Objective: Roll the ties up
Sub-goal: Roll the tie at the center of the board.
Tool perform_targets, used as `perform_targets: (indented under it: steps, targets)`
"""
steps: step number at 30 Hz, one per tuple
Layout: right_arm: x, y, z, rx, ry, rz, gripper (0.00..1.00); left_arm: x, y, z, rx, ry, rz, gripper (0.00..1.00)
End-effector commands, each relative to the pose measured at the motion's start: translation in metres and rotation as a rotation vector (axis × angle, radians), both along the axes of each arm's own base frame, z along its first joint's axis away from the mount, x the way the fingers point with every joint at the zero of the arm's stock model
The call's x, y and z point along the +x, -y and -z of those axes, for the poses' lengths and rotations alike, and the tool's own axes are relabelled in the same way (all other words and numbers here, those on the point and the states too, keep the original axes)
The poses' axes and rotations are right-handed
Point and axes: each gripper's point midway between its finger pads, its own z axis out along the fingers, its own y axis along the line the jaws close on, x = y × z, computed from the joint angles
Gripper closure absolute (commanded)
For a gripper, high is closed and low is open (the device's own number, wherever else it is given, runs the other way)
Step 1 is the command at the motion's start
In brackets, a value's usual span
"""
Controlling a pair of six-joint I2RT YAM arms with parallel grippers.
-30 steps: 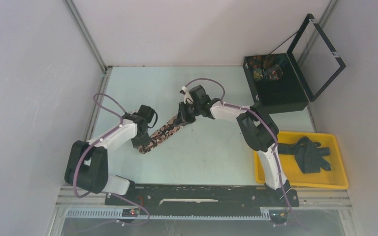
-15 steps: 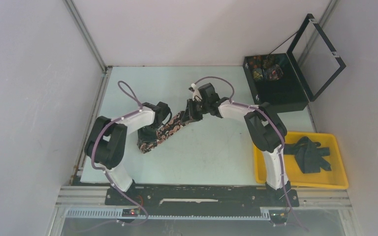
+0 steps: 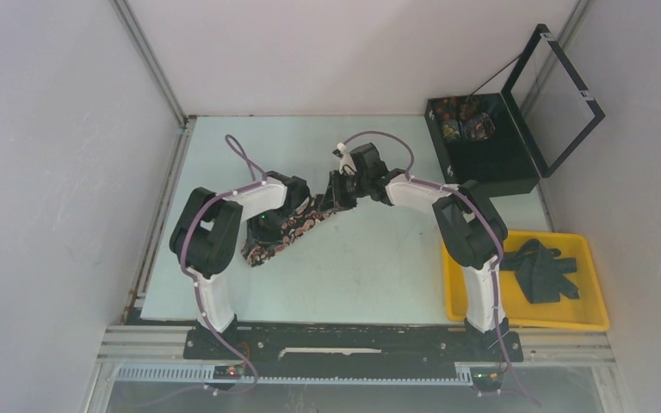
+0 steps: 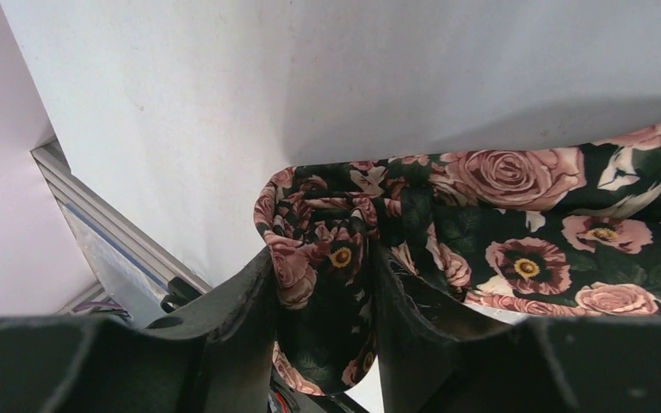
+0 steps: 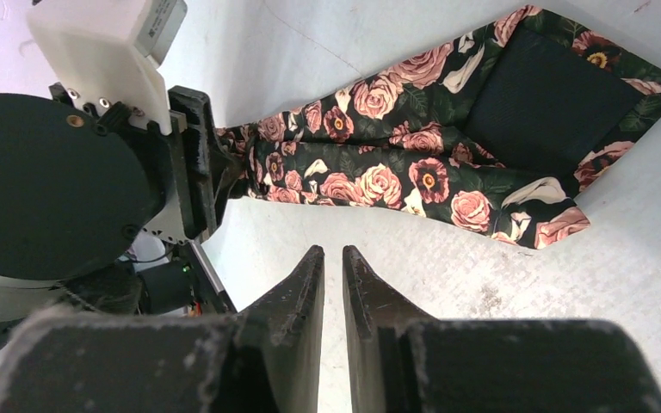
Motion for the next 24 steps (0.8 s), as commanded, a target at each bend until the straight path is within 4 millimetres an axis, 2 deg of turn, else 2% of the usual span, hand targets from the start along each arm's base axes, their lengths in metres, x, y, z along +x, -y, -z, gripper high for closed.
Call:
perform_targets:
  steps: [1,10,18,24]
  targets:
    - [0.005,0.002,-0.04,0.059,0.08,-0.005,0.84,0.01,0.011,0.001,-0.011,0.038,-0.015,0.55]
    - [0.004,0.009,-0.049,0.047,0.098,0.001,0.84,0.021,0.024,-0.007,-0.024,0.056,-0.001,0.44]
    - [0.001,0.012,-0.057,0.042,0.11,0.008,0.84,0.022,0.028,-0.017,-0.032,0.079,0.01,0.35]
    - [0.001,0.013,-0.063,0.042,0.12,0.015,0.84,0.029,0.026,-0.044,-0.041,0.22,0.021,0.21]
